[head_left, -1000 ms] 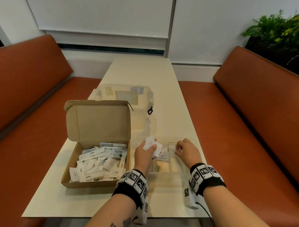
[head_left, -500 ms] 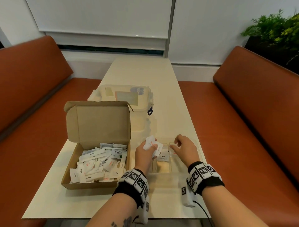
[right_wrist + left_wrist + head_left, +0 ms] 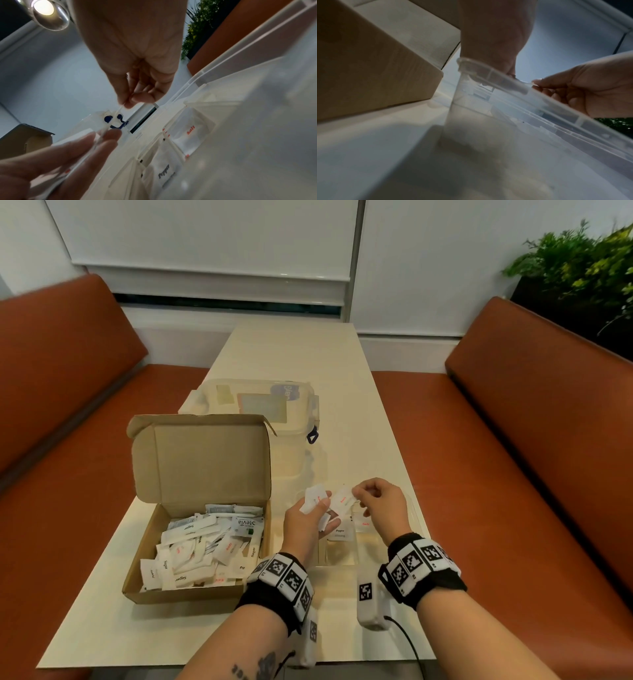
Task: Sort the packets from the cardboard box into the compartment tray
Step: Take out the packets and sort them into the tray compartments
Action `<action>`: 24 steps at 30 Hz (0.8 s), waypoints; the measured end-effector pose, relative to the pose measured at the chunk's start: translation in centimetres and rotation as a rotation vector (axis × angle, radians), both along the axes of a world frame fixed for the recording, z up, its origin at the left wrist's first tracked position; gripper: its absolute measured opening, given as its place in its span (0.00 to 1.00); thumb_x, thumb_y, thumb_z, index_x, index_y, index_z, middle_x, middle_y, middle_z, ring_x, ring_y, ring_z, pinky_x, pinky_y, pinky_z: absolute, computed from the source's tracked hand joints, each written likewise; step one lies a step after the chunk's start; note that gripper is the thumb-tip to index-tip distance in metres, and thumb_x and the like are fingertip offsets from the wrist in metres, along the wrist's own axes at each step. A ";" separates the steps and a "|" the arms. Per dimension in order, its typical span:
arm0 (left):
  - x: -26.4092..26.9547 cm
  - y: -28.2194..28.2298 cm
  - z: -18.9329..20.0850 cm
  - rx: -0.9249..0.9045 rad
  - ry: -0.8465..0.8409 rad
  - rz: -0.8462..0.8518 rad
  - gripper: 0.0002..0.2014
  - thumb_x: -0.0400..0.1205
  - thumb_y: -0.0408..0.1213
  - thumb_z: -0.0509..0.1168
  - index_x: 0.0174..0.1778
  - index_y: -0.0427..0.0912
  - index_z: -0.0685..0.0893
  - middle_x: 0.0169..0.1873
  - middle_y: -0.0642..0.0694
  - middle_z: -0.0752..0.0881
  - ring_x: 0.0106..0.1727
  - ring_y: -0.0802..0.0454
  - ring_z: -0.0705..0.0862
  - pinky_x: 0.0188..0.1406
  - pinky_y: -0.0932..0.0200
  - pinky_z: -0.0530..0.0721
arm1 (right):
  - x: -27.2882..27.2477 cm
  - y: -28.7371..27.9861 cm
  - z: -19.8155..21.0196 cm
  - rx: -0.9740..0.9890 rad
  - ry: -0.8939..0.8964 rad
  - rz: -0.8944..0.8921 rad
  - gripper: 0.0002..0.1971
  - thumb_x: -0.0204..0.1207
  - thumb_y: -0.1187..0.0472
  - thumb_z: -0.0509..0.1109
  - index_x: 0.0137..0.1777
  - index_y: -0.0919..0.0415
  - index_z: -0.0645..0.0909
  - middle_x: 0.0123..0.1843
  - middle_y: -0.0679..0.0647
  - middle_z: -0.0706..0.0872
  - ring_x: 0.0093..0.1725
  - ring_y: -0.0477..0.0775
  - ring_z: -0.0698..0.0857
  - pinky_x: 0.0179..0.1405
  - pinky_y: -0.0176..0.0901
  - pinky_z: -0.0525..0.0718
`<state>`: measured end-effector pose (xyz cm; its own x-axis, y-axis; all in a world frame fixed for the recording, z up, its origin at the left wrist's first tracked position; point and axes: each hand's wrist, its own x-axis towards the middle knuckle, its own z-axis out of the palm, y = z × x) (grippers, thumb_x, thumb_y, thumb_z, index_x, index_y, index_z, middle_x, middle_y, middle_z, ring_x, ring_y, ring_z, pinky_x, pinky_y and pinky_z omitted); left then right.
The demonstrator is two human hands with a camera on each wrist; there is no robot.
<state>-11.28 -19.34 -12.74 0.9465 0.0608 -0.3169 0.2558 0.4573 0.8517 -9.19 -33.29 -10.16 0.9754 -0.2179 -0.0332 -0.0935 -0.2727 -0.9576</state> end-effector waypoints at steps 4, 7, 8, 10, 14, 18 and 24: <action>-0.2 -0.4 0.4 0.002 0.015 -0.058 0.10 0.79 0.26 0.68 0.56 0.36 0.85 0.47 0.37 0.89 0.46 0.46 0.89 0.38 0.58 0.90 | -0.2 0.0 -0.6 0.046 -0.026 -0.086 0.03 0.76 0.66 0.71 0.41 0.61 0.84 0.37 0.56 0.86 0.35 0.52 0.82 0.29 0.38 0.79; 0.2 -0.2 0.6 0.029 -0.003 -0.041 0.12 0.79 0.22 0.67 0.57 0.34 0.85 0.49 0.37 0.88 0.48 0.45 0.89 0.40 0.59 0.90 | -0.6 0.0 -0.5 0.036 -0.012 -0.026 0.01 0.75 0.65 0.72 0.45 0.60 0.83 0.37 0.54 0.86 0.37 0.54 0.84 0.29 0.36 0.80; 0.3 -0.1 0.6 0.050 -0.014 -0.044 0.12 0.79 0.21 0.66 0.57 0.34 0.85 0.50 0.37 0.88 0.48 0.45 0.88 0.41 0.60 0.90 | -0.7 0.0 -0.4 0.028 -0.008 0.006 0.06 0.75 0.64 0.73 0.50 0.58 0.81 0.38 0.53 0.85 0.38 0.53 0.84 0.30 0.36 0.80; 0.5 0.0 0.7 0.113 -0.035 -0.070 0.13 0.79 0.21 0.66 0.59 0.32 0.85 0.50 0.37 0.87 0.47 0.45 0.88 0.40 0.60 0.90 | -0.6 -0.2 -0.1 -0.002 0.004 0.076 0.18 0.74 0.62 0.75 0.61 0.50 0.76 0.43 0.52 0.85 0.39 0.50 0.84 0.36 0.38 0.83; 0.5 0.0 0.6 0.171 -0.045 -0.093 0.13 0.79 0.21 0.66 0.60 0.31 0.83 0.49 0.35 0.87 0.46 0.45 0.87 0.39 0.61 0.90 | -0.6 -0.5 0.4 -0.106 0.017 0.204 0.09 0.73 0.66 0.75 0.52 0.57 0.86 0.34 0.47 0.85 0.36 0.45 0.83 0.40 0.34 0.79; 0.1 0.3 0.5 0.131 -0.045 -0.106 0.11 0.79 0.22 0.67 0.55 0.35 0.86 0.45 0.40 0.88 0.44 0.47 0.88 0.41 0.59 0.90 | -1.0 -0.9 0.2 -0.072 0.048 0.186 0.06 0.69 0.66 0.77 0.35 0.56 0.85 0.29 0.49 0.86 0.29 0.41 0.82 0.31 0.29 0.78; -0.4 0.7 0.9 0.101 -0.049 -0.138 0.11 0.77 0.22 0.69 0.47 0.42 0.88 0.49 0.37 0.89 0.49 0.44 0.89 0.43 0.59 0.90 | -1.3 -0.8 0.0 -0.019 0.079 0.207 0.07 0.72 0.67 0.75 0.35 0.57 0.85 0.28 0.49 0.85 0.28 0.42 0.81 0.29 0.27 0.80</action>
